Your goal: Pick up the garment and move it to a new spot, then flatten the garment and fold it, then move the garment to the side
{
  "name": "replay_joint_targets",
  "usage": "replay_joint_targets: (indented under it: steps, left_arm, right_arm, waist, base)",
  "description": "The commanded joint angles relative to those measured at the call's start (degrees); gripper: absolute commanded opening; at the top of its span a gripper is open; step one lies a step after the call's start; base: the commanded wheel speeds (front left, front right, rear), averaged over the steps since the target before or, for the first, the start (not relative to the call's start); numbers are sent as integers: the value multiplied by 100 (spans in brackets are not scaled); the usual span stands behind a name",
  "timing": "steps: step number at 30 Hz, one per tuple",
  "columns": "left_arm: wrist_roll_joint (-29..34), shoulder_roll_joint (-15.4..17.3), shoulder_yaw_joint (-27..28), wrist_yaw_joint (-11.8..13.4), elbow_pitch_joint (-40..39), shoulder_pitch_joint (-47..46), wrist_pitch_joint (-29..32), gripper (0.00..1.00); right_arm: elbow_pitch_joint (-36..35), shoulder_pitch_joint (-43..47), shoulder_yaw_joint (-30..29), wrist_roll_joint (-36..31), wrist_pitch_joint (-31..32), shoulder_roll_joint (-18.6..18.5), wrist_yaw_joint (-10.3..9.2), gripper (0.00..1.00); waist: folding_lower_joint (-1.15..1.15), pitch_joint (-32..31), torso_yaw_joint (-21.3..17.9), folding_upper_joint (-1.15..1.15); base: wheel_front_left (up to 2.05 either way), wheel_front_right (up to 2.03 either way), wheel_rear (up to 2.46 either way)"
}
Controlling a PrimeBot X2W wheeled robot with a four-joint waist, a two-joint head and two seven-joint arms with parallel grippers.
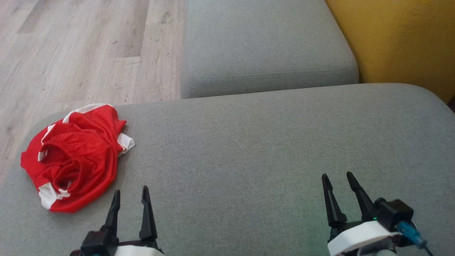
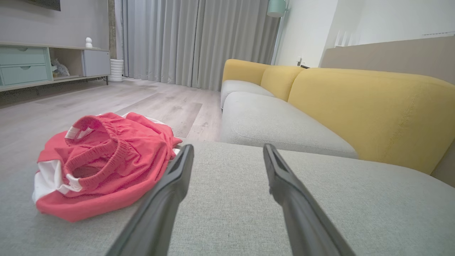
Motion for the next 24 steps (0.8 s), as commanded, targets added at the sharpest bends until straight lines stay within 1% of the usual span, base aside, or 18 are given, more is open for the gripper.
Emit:
replay_joint_targets:
  steps: [1, 14, 24]
  left_arm:
    - [267, 31, 71, 25, -214, -154, -103, 100]
    - [981, 34, -12, 31, -127, -76, -308, 100]
    - [991, 34, 24, 17, 88, -104, -315, 100]
  right_arm:
    - [-171, -138, 104, -276, -119, -45, -4, 100]
    - [-155, -107, 199, -1127, -322, -50, -4, 100]
    - [-112, -106, 199, -1120, -329, -50, -4, 100]
  waist:
    - [0, -15, -5, 0]
    - [0, -90, 0, 0]
    - [0, -82, 21, 0]
  base:
    - [0, 0, 0]
    - [0, 0, 0]
    - [0, 0, 0]
